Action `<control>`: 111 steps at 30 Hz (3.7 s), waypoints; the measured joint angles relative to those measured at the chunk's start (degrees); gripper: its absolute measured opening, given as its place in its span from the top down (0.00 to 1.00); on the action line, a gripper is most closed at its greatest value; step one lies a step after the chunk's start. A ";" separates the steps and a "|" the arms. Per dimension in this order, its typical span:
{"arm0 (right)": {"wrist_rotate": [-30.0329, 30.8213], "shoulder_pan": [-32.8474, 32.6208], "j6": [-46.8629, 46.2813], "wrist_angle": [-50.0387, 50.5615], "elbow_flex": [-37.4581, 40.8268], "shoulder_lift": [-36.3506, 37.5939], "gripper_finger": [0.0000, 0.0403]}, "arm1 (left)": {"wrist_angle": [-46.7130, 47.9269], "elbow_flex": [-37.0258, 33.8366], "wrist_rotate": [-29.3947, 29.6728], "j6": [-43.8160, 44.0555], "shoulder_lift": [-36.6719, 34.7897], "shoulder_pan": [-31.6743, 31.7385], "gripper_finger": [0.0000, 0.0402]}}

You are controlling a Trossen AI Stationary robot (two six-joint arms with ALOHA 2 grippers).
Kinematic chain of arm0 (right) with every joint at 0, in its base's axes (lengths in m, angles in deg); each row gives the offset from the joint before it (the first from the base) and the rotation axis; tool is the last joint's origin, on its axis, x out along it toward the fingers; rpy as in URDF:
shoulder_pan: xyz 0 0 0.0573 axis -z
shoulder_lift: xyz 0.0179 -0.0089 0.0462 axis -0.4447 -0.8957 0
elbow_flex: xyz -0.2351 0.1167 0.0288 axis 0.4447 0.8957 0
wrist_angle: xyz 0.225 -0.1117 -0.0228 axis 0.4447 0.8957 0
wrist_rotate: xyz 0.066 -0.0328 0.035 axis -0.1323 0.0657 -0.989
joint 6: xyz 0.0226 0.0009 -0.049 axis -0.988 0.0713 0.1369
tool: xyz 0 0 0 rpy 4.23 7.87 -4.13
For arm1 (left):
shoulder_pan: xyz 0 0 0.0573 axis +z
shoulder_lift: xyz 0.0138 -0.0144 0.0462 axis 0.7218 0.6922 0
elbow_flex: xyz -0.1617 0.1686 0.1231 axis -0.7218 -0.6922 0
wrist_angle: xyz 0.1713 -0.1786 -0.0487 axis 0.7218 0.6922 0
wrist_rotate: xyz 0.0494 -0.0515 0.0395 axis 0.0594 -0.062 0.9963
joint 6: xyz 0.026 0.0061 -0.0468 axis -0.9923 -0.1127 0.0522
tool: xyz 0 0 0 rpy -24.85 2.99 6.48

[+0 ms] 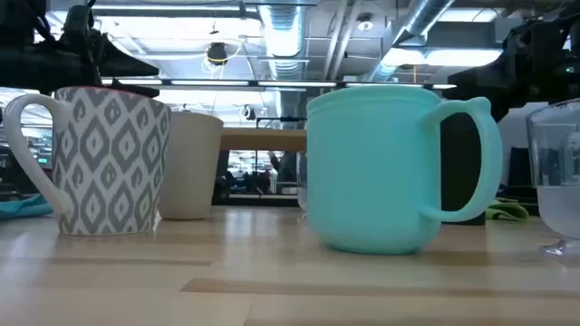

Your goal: Stack small to large cups/mugs on shelf

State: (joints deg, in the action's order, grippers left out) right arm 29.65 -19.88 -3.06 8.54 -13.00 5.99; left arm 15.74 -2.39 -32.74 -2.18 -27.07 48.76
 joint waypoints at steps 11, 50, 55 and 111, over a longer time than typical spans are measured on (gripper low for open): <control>0.00 0.00 0.02 0.00 0.02 0.00 0.45 | -0.02 0.00 0.00 0.00 0.00 0.00 0.52; -0.01 0.00 0.02 0.00 0.01 0.01 0.45 | 0.00 -0.01 0.01 0.00 0.00 0.00 0.52; 0.00 0.00 0.01 0.00 0.02 0.02 0.45 | -0.02 -0.01 -0.09 0.00 -0.01 0.00 0.52; 13.54 3.76 -17.86 24.62 -40.49 -26.54 0.45 | -12.77 19.72 2.36 20.26 12.73 0.00 0.52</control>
State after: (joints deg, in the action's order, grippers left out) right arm 43.19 -16.12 -20.92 33.16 -53.49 -20.55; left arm 2.97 17.33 -30.38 18.08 -14.33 48.76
